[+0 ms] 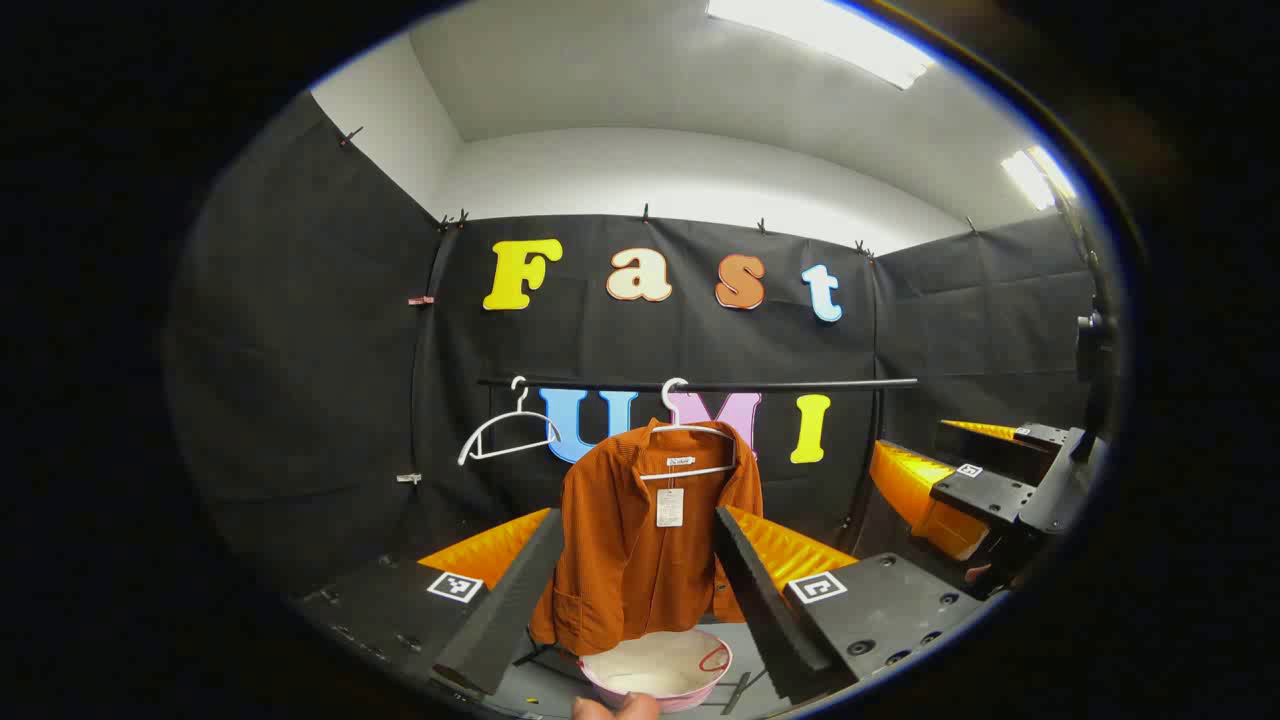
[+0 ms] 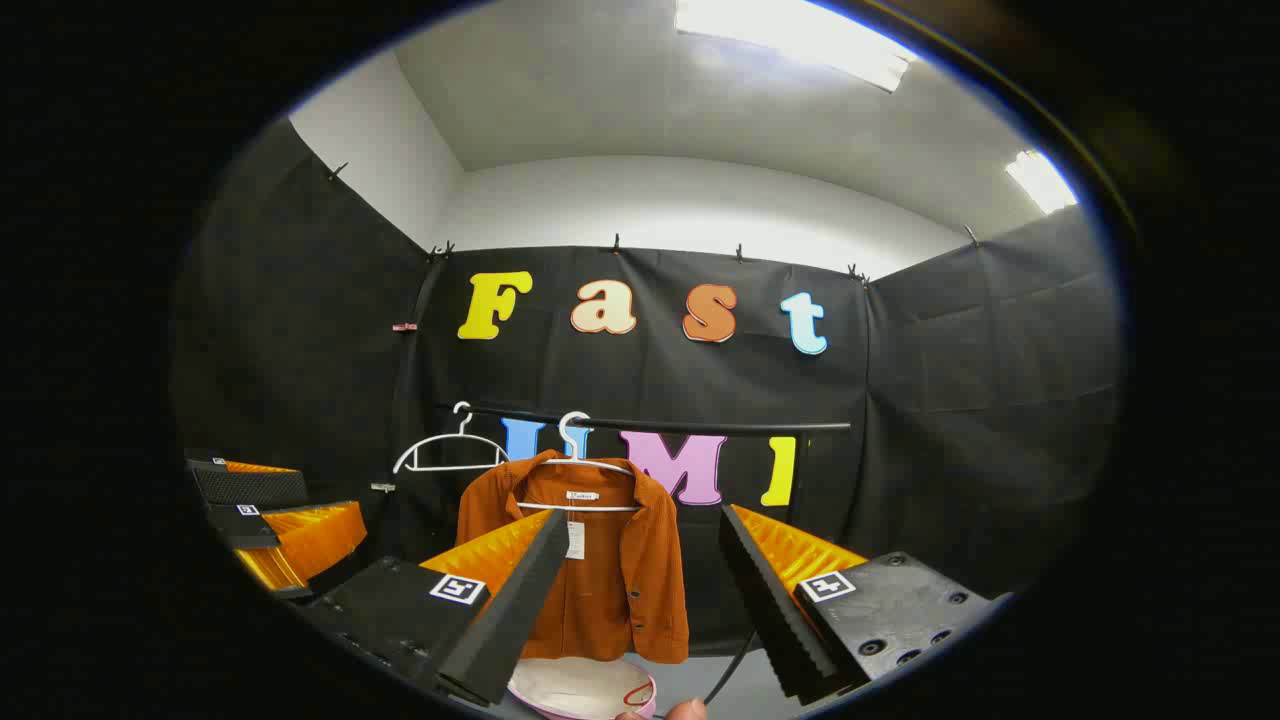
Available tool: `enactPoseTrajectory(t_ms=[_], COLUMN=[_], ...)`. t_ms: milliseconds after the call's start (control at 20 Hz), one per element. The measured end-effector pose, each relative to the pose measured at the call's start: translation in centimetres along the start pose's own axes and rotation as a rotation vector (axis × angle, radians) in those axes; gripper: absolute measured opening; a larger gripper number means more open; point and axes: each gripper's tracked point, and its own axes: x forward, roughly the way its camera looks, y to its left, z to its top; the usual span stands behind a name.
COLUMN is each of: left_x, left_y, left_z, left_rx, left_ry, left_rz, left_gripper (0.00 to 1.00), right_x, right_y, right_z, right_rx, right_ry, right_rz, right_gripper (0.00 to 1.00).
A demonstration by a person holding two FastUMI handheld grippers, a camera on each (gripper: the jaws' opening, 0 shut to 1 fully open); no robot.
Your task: Grasp the clothes on the hanger with both hands and then place them into the laundry hamper below.
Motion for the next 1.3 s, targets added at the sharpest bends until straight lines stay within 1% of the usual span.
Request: enactPoseTrajectory(t_ms=[100, 250, 450, 600, 850, 1050, 1300], left_x=[0.3, 0.8, 1.7, 1.9, 2.2, 2.3, 3.4], left_y=[0.7, 2.0, 3.9, 4.0, 4.5, 5.1, 4.5], left_z=[-0.2, 0.7, -0.1, -0.2, 0.0, 0.0, -0.7], left_rx=[-0.006, -0.013, 0.018, 0.032, 0.036, 0.040, 0.023], left_ry=[0.009, -0.008, -0.002, 0.004, -0.002, 0.004, 0.014], left_rz=[-0.006, -0.009, 0.019, 0.023, 0.032, 0.039, 0.001], left_gripper=[0.95, 0.95, 0.95, 0.95, 0.95, 0.95, 0.95], right_x=[-0.1, 0.0, -0.1, -0.3, -0.3, -0.2, 0.4], right_y=[0.6, 1.3, 1.9, 2.1, 2.2, 1.9, 2.3], right_z=[0.0, 0.3, -0.1, -0.4, -1.1, -1.2, -1.3], right_rx=[-0.006, -0.002, 0.013, 0.011, 0.043, 0.047, 0.028], right_ry=[0.002, -0.003, 0.017, 0.031, 0.055, 0.061, 0.060], right_rz=[-0.001, -0.016, -0.033, -0.049, -0.068, -0.087, -0.090], right_gripper=[0.98, 0.98, 0.98, 0.96, 0.98, 0.98, 0.98])
